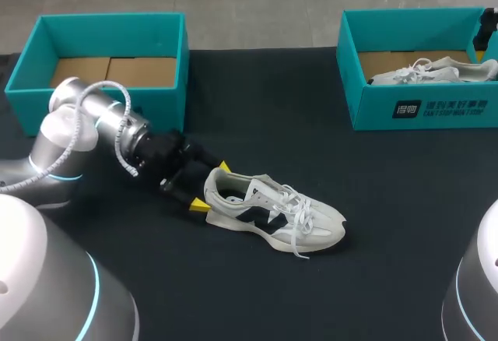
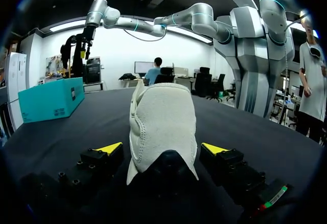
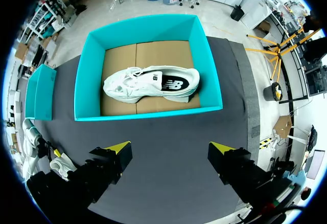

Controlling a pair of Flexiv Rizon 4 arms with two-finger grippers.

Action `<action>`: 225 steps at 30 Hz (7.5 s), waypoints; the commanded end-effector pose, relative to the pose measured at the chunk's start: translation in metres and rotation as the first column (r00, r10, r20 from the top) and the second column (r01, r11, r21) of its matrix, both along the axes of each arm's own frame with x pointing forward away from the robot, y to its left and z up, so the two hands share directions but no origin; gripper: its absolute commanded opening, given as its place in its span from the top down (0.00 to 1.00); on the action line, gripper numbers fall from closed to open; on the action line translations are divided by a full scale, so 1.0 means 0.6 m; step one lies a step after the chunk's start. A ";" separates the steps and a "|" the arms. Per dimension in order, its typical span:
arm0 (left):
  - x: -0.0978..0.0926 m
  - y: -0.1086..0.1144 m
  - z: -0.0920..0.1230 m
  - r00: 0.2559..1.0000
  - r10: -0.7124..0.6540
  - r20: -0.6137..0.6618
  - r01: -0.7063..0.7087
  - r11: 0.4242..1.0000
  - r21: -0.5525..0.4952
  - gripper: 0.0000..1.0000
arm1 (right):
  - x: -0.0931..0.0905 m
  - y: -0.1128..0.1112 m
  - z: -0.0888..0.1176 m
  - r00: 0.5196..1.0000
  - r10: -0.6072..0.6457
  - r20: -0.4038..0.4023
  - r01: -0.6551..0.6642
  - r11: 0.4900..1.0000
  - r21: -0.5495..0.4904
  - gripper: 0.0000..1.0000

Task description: Take the shoe out of the shoebox, open the shoe tongue, remove and reinsert the insole, then place the shoe into the shoebox

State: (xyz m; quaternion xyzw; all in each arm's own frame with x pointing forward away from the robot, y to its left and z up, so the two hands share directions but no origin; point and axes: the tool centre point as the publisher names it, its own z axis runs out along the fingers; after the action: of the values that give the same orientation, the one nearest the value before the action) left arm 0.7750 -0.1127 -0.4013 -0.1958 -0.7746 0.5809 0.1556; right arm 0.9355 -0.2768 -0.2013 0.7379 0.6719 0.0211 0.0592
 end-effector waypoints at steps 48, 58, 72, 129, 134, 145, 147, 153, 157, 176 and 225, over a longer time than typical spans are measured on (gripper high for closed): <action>-0.032 0.037 0.012 0.922 0.384 -0.045 -0.383 0.923 0.022 1.00 | 0.000 0.000 0.000 1.000 0.000 0.000 0.000 1.000 0.001 0.00; -0.046 0.024 0.008 0.910 0.411 -0.057 -0.411 0.912 0.017 1.00 | 0.000 0.000 0.000 1.000 0.000 0.000 0.000 1.000 0.001 0.00; -0.053 0.031 -0.031 0.887 0.447 -0.111 -0.444 0.894 0.055 1.00 | 0.000 0.000 0.000 1.000 0.000 0.000 0.000 1.000 0.001 0.00; -0.053 0.031 -0.031 0.887 0.447 -0.111 -0.444 0.894 0.055 1.00 | -0.153 0.303 -0.009 0.988 -0.151 -0.011 0.147 0.975 -0.165 0.00; -0.053 0.031 -0.031 0.887 0.447 -0.111 -0.444 0.894 0.055 1.00 | -0.153 0.303 -0.009 0.988 -0.151 -0.011 0.147 0.975 -0.165 0.00; -0.053 0.031 -0.031 0.887 0.447 -0.111 -0.444 0.894 0.055 1.00 | -0.180 0.371 -0.008 0.970 -0.244 0.001 0.241 0.956 -0.168 0.00; -0.053 0.031 -0.031 0.887 0.447 -0.111 -0.444 0.894 0.055 1.00 | -0.190 0.390 -0.004 0.966 -0.257 0.014 0.255 0.952 -0.170 0.00; -0.053 0.031 -0.031 0.887 0.447 -0.111 -0.444 0.894 0.055 1.00 | -0.227 0.449 0.002 0.968 -0.250 0.017 0.250 0.957 -0.146 0.00; -0.053 0.031 -0.031 0.887 0.447 -0.111 -0.444 0.894 0.055 1.00 | -0.257 0.494 0.002 0.976 -0.219 0.007 0.218 0.966 -0.140 0.00; -0.053 0.031 -0.031 0.887 0.447 -0.111 -0.444 0.894 0.055 1.00 | -0.378 0.714 -0.069 0.983 -0.177 -0.054 0.163 0.967 -0.194 0.00; -0.053 0.031 -0.031 0.887 0.447 -0.111 -0.444 0.894 0.055 1.00 | -0.348 0.892 -0.230 0.996 -0.069 -0.048 0.051 0.950 -0.308 0.00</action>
State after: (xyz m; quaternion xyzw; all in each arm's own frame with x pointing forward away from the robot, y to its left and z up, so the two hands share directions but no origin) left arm 0.7444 -0.0932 -0.4150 0.0235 -0.7959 0.6010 0.0683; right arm 0.7289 0.2505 -0.3347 0.7063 0.6979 -0.0640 0.1001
